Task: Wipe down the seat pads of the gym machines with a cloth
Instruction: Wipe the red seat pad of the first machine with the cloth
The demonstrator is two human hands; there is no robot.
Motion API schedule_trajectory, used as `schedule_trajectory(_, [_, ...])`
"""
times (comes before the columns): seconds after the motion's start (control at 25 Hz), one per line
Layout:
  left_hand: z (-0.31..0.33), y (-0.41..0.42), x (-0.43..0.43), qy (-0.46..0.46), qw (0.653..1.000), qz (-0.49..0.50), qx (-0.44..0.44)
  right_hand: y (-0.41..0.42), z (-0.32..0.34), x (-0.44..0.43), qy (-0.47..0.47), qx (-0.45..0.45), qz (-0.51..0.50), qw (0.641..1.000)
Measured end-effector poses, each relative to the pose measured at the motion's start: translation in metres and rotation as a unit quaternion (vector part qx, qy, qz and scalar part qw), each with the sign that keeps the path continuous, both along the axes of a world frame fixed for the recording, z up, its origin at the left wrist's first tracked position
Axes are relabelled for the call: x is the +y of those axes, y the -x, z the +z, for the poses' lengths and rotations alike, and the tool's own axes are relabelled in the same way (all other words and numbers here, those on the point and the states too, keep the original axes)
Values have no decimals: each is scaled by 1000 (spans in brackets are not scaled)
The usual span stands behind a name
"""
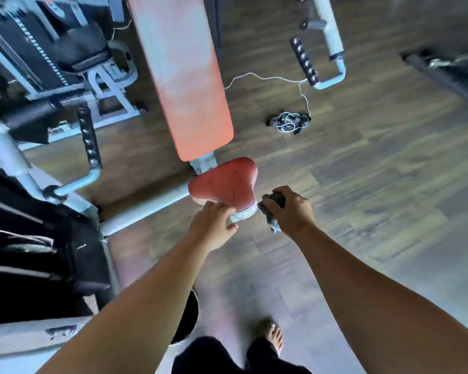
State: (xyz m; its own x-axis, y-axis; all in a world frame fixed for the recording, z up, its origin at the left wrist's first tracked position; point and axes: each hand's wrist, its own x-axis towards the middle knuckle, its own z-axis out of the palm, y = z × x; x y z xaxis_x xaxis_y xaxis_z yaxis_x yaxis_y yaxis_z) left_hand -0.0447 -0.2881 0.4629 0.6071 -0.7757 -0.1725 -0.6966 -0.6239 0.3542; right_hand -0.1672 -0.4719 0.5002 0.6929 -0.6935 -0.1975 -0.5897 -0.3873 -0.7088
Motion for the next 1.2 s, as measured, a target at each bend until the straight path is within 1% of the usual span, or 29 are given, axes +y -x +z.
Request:
schedule_trajectory(0.16, [-20,-35,-32,-23,998,60,19,-51,-15,-39,10,43,68,997])
schedule_trajectory(0.32, [-49,-68,-62,-24,992,115,43,-104,-35,-65,9,45,102,994])
schedule_trajectory(0.44, [-75,-84,-86,-20,987,137,83,-144,-65,-82,-35,54,95,993])
schedule_trajectory(0.52, [-98,-96,-102,-2,980,155,121,-170,-94,-90,-80,66,79,991])
schedule_trajectory(0.64, [-127,-116,-125,23,970,188,151,-197,-139,-97,-128,82,77,985])
schedule_trajectory(0.72, [-155,-133,-140,42,953,242,176,-213,-175,-106,-141,99,90,981])
schedule_trajectory(0.8, [-185,-149,-148,52,934,301,188,-223,-206,-116,-114,122,112,980])
schedule_trajectory(0.92, [-232,-165,-159,58,924,321,198,-236,-251,-130,-24,157,155,975])
schedule_trajectory(1.0, [-251,-173,-164,50,916,344,198,-241,-270,-132,41,183,193,963])
schedule_trajectory(1.12, [-269,-177,-165,-1,915,377,142,-251,-285,-130,97,203,249,942])
schedule_trajectory(1.2, [-273,-176,-162,-12,912,400,88,-257,-286,-129,146,206,287,924])
